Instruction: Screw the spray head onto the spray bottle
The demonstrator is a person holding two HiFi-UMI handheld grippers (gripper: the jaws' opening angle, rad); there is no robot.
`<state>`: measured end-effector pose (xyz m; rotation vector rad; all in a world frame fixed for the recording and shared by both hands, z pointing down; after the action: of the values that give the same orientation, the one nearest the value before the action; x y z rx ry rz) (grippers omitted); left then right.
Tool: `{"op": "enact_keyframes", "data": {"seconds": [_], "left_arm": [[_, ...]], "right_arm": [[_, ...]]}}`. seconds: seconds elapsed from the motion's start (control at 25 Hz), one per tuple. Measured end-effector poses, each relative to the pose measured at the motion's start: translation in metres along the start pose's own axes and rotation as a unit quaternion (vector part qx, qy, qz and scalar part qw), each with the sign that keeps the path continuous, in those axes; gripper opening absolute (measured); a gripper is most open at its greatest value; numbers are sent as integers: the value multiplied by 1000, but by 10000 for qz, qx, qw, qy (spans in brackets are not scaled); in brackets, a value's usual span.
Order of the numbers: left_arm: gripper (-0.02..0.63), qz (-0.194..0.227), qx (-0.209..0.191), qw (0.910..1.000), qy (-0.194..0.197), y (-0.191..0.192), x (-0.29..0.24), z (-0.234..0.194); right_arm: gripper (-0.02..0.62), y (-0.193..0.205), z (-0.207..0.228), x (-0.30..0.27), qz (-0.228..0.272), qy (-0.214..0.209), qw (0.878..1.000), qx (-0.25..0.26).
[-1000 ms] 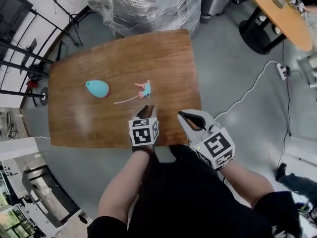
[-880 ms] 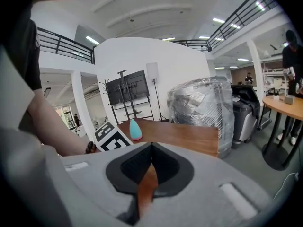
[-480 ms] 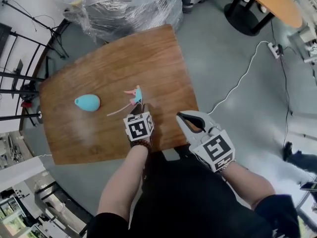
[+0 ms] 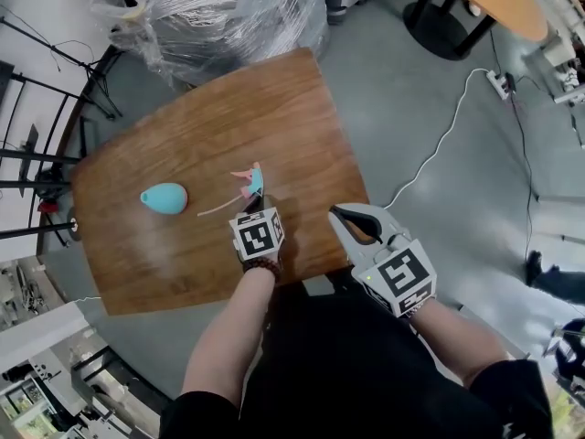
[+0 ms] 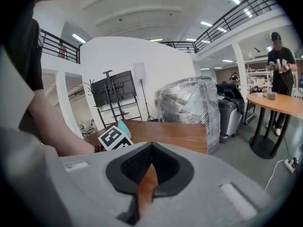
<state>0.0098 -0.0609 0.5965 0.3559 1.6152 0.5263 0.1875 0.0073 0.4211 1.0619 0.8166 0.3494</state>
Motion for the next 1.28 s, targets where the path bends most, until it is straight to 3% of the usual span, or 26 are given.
{"op": "enact_keyframes", "data": {"seconds": [0.48, 0.72, 0.92, 1.08, 1.28], "left_arm": [[21, 182, -324, 9990, 255, -10, 12, -24], [21, 377, -460, 9966, 578, -17, 29, -29], [20, 508, -487, 9917, 1074, -29, 48, -30], [20, 448, -473, 9838, 1669, -32, 68, -33], [20, 367, -331, 9632, 2643, -41, 91, -37]], "right_arm": [[-12, -13, -24, -23, 18, 10, 10000, 77], [-12, -22, -37, -36, -36, -76, 9995, 293], [-12, -30, -47, -55, -245, -244, 9976, 601], [-11, -37, -61, -75, -460, -458, 9915, 1130], [89, -46, -78, -96, -975, -713, 9653, 2315]]}}
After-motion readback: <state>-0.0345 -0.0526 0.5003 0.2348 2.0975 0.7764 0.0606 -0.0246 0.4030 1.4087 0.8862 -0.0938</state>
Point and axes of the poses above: the fingertips, and each gripper's own axes: x backward along the fingers, z to its right, y out of its underside, the point moved 5 cm from there along x, backward along the fingers, and after that the axes turned 5 degrees about -y, right-handed, at the moved point
